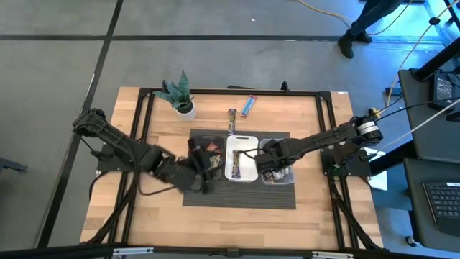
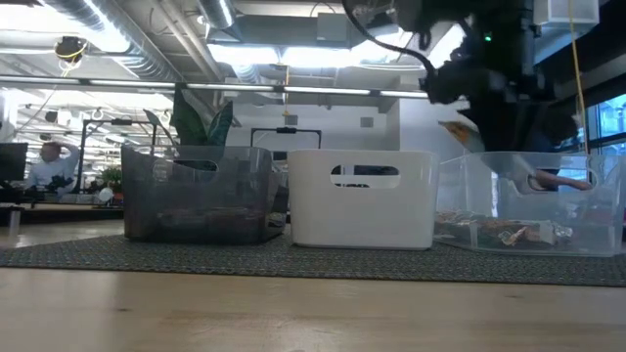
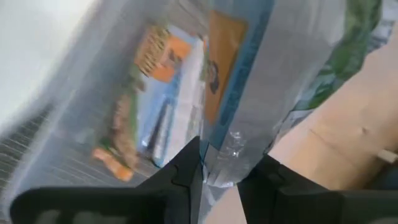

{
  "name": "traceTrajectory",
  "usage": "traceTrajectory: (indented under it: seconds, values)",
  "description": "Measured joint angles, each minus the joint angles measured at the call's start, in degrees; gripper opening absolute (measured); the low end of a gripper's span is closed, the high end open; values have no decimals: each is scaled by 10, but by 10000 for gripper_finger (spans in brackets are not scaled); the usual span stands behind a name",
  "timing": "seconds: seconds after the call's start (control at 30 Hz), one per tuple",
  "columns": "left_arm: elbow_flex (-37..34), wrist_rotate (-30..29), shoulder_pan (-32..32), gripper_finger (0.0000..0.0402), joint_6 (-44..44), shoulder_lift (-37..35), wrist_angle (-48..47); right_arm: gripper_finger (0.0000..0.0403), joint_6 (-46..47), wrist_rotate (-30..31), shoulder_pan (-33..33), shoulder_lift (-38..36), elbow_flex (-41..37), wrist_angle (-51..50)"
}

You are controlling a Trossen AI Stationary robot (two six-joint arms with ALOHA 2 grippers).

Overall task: Pick and place Granola Bars by type
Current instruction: Put the yellow granola bar into the transparent bin

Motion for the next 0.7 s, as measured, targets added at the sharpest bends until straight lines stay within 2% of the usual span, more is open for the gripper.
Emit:
traceTrajectory:
  seconds: [0.2,0.37,0.47,0.7]
  values:
    - [0,133,103,173,-2,0,-23,87,0,-13,-6,0,-10,6]
    - [0,186,178,171,5,0,-25,88,-1,-13,-5,0,-10,37]
    - [0,220,214,172,39,0,-25,93,-2,-13,-6,0,-10,69]
    - [0,283,267,171,82,0,-27,121,3,-13,-6,0,-10,92]
